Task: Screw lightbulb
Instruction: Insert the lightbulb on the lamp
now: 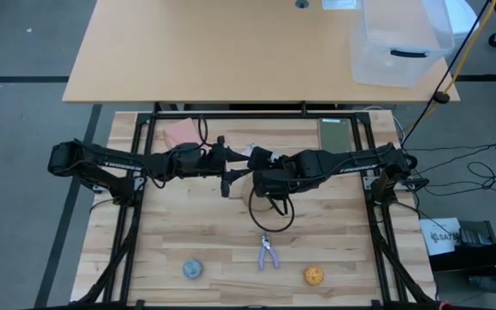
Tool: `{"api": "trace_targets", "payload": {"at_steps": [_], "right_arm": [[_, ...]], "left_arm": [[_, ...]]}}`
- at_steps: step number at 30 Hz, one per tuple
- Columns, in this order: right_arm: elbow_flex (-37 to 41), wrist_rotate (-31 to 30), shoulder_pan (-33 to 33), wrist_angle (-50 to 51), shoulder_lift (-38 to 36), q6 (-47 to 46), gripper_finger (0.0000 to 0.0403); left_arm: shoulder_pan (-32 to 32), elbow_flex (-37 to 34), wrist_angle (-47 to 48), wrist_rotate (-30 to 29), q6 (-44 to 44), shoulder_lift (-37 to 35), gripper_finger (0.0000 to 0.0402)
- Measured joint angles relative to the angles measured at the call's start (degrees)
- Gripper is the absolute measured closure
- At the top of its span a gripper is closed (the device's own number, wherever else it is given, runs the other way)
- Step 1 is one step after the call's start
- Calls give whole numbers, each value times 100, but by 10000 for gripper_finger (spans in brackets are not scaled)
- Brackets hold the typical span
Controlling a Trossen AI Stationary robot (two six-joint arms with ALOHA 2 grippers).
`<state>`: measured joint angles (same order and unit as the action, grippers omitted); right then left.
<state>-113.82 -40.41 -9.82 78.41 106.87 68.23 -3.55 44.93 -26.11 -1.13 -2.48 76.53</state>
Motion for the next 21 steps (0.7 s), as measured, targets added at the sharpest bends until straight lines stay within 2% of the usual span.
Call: {"api": "trace_targets", "payload": {"at_steps": [12, 21], "right_arm": [[2, 34, -2, -71, 20, -14, 93], [2, -139, -4, -68, 17, -4, 88]], "left_arm": [[-2, -2, 71, -2, -9, 0, 211], [-2, -2, 94, -2, -9, 0, 211]]}}
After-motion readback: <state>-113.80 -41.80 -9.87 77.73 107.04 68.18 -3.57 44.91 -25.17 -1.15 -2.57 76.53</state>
